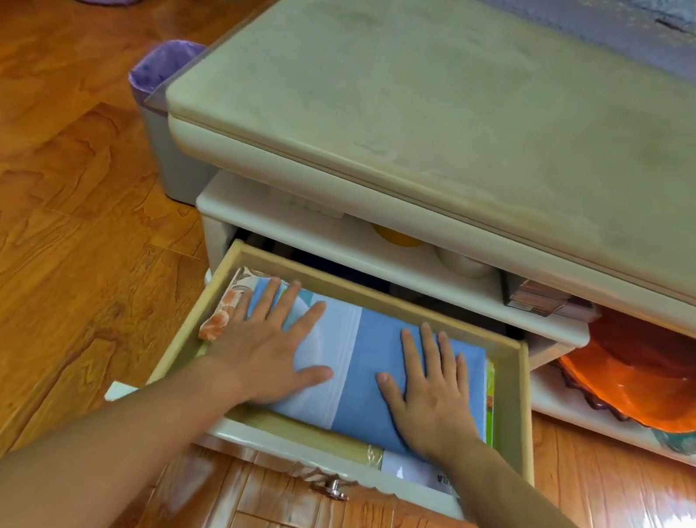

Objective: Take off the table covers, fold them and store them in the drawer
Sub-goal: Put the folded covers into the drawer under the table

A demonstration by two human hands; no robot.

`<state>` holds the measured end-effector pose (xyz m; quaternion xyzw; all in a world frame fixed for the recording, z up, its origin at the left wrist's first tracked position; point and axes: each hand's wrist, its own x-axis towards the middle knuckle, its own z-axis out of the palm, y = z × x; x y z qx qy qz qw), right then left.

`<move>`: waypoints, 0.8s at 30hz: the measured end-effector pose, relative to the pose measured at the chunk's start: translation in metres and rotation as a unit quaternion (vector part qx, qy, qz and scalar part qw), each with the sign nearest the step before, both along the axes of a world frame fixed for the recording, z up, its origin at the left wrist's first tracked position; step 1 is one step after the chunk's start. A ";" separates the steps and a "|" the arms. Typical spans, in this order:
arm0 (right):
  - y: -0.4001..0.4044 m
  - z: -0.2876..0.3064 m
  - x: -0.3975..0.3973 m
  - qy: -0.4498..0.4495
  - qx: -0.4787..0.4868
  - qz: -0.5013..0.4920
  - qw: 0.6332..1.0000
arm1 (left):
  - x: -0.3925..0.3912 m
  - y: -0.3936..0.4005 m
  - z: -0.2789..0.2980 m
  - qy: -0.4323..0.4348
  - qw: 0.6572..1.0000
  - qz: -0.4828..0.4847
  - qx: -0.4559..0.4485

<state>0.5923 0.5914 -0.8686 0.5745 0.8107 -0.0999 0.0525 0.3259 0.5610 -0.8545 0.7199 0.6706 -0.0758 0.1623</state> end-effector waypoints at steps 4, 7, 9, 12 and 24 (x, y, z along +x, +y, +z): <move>0.008 0.001 -0.007 -0.002 -0.073 -0.020 0.997 | -0.008 0.018 0.004 0.003 0.998 -0.011 -0.057; 0.019 0.013 -0.012 -0.025 -0.088 -0.026 0.995 | 0.000 0.029 0.018 0.047 0.996 -0.003 -0.070; 0.022 0.021 -0.015 -0.057 -0.108 -0.025 0.992 | 0.014 0.026 0.033 0.092 0.994 0.012 -0.062; 0.015 0.045 -0.021 -0.062 -0.078 -0.028 0.995 | 0.040 -0.006 0.062 0.051 0.998 0.020 0.027; -0.069 0.066 -0.016 -0.039 0.090 0.300 0.949 | 0.020 -0.074 0.050 0.018 0.966 0.002 -0.259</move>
